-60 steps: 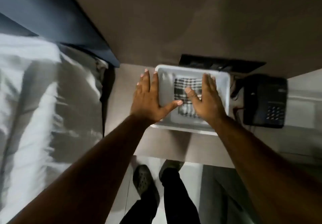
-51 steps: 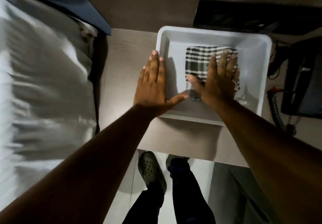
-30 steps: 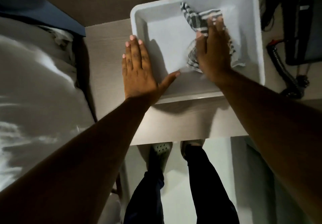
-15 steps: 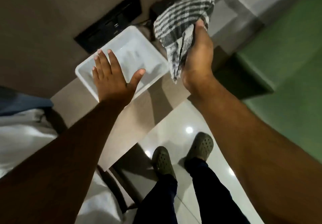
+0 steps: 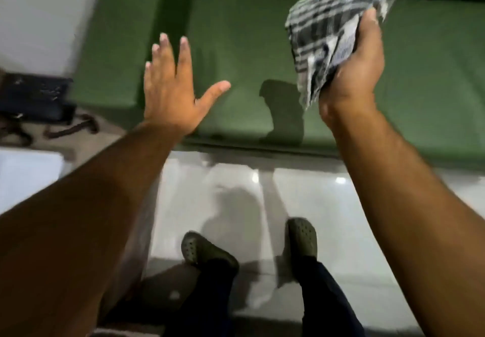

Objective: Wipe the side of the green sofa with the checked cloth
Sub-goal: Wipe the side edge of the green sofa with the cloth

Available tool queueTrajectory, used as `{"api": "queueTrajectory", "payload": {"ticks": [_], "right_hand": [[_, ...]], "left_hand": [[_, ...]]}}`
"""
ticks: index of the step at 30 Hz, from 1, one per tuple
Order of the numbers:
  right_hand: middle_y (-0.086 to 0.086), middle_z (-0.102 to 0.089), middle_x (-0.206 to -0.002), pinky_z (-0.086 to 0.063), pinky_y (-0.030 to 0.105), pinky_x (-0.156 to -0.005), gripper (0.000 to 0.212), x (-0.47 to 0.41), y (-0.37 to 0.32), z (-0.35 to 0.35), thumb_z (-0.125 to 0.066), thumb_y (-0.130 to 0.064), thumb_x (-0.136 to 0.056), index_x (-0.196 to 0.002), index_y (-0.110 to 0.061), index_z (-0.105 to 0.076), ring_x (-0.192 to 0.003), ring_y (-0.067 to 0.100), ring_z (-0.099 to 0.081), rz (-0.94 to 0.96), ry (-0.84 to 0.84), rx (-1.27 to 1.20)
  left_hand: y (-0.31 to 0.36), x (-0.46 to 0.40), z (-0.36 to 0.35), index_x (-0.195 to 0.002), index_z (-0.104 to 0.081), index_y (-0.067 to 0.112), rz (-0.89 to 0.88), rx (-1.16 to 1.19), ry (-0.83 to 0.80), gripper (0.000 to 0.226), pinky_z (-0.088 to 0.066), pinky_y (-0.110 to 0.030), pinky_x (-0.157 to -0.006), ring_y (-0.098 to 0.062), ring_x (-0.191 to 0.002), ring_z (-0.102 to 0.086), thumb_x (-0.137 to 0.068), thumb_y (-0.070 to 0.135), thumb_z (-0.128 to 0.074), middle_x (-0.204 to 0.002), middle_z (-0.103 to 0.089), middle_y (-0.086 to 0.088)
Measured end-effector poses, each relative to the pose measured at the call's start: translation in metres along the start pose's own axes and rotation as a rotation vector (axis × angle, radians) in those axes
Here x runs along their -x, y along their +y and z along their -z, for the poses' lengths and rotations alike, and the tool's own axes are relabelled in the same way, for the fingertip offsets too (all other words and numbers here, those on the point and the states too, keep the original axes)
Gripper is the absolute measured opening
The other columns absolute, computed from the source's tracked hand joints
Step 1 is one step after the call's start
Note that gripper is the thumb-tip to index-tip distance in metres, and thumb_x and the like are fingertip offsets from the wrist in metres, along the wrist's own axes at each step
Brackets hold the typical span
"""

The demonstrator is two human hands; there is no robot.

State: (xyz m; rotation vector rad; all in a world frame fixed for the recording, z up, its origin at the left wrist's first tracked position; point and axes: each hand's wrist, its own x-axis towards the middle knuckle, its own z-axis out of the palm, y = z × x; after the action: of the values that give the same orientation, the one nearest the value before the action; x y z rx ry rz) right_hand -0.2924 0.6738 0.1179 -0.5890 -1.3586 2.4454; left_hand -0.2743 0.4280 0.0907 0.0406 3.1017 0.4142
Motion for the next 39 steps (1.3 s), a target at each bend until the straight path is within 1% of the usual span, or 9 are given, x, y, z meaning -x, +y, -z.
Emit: {"api": "queueTrajectory", "payload": {"ticks": [3, 8, 14, 19, 23, 28, 32, 35, 39], "right_hand": [[0.010, -0.056, -0.140, -0.036, 0.047, -0.116, 0.093, -0.030, -0.048, 0.107, -0.071, -0.067, -0.067, -0.136, -0.008, -0.050, -0.132, 0.022, -0.051, 0.079, 0.134, 0.030], [0.018, -0.054, -0.141, -0.034, 0.048, -0.117, 0.069, -0.038, -0.111, 0.259, -0.059, -0.044, -0.084, -0.137, -0.003, -0.047, -0.131, 0.027, -0.052, 0.156, 0.334, -0.162], [0.011, -0.061, -0.135, -0.040, 0.048, -0.113, 0.068, -0.023, -0.133, 0.411, -0.062, -0.051, -0.079, -0.132, -0.010, -0.054, -0.124, 0.023, -0.059, 0.166, 0.646, -0.230], [0.010, -0.062, -0.135, -0.037, 0.061, -0.111, 0.067, -0.014, -0.132, 0.518, -0.058, -0.061, -0.077, -0.129, -0.018, -0.057, -0.127, 0.030, -0.056, 0.164, 0.839, -0.255], [0.005, -0.064, -0.131, -0.042, 0.046, -0.111, 0.067, -0.016, -0.125, 0.585, -0.054, -0.061, -0.074, -0.125, -0.017, -0.058, -0.121, 0.019, -0.060, 0.154, 0.994, -0.292], [-0.006, -0.061, -0.121, -0.046, 0.026, -0.098, 0.026, -0.045, -0.078, 0.634, -0.042, -0.038, -0.101, -0.120, -0.026, -0.055, -0.109, 0.007, -0.060, 0.090, 0.996, -0.374], [0.000, -0.063, -0.118, -0.054, 0.029, -0.093, 0.029, -0.081, -0.021, 0.648, -0.044, -0.038, -0.101, -0.122, -0.022, -0.056, -0.108, 0.011, -0.064, -0.005, 1.001, -0.430], [0.001, -0.066, -0.112, -0.048, 0.008, -0.081, 0.020, -0.117, 0.015, 0.653, -0.045, -0.030, -0.102, -0.114, -0.022, -0.058, -0.109, 0.016, -0.064, -0.034, 0.994, -0.325], [0.011, -0.055, -0.140, -0.036, 0.038, -0.114, 0.058, -0.178, 0.071, 0.653, -0.043, -0.052, -0.091, -0.137, -0.017, -0.048, -0.131, 0.023, -0.050, -0.103, 0.918, -0.248]], "left_hand": [[0.136, -0.033, -0.023, -0.163, -0.002, 0.013, -0.268, -0.060, -0.128, 0.117, -0.002, -0.053, -0.127, -0.038, -0.158, 0.003, -0.078, 0.093, -0.014, -0.170, 0.005, -0.023], [0.324, -0.033, -0.075, -0.163, 0.001, 0.017, -0.672, -0.141, -0.247, 0.111, -0.001, -0.053, -0.128, -0.035, -0.159, 0.005, -0.081, 0.091, -0.014, -0.171, 0.007, -0.019], [0.466, -0.001, -0.162, -0.163, -0.008, 0.017, -0.942, -0.244, -0.356, 0.113, -0.007, -0.054, -0.127, -0.036, -0.159, -0.001, -0.078, 0.091, -0.013, -0.171, 0.000, -0.020], [0.582, 0.022, -0.231, -0.163, -0.010, 0.018, -1.120, -0.324, -0.414, 0.109, -0.006, -0.053, -0.127, -0.035, -0.159, 0.000, -0.079, 0.088, -0.011, -0.171, 0.000, -0.018], [0.675, 0.030, -0.296, -0.163, -0.013, 0.020, -1.258, -0.372, -0.414, 0.103, -0.008, -0.052, -0.127, -0.035, -0.159, -0.003, -0.083, 0.085, -0.018, -0.171, -0.003, -0.018], [0.752, 0.003, -0.373, -0.162, -0.015, 0.017, -1.403, -0.488, -0.359, 0.103, -0.010, -0.054, -0.127, -0.037, -0.158, -0.005, -0.085, 0.084, -0.018, -0.171, -0.006, -0.018], [0.787, -0.019, -0.426, -0.163, -0.007, 0.016, -1.494, -0.499, -0.301, 0.104, -0.008, -0.056, -0.127, -0.034, -0.159, -0.002, -0.087, 0.082, -0.032, -0.172, -0.002, -0.013], [0.778, -0.031, -0.450, -0.162, -0.011, 0.014, -1.535, -0.326, -0.124, 0.099, -0.010, -0.057, -0.125, -0.037, -0.158, -0.007, -0.089, 0.075, -0.037, -0.171, -0.009, -0.015], [0.773, -0.038, -0.471, -0.161, -0.017, 0.008, -1.601, -0.211, -0.037, 0.097, -0.011, -0.057, -0.124, -0.043, -0.156, -0.013, -0.090, 0.073, -0.035, -0.169, -0.016, -0.023]]}}
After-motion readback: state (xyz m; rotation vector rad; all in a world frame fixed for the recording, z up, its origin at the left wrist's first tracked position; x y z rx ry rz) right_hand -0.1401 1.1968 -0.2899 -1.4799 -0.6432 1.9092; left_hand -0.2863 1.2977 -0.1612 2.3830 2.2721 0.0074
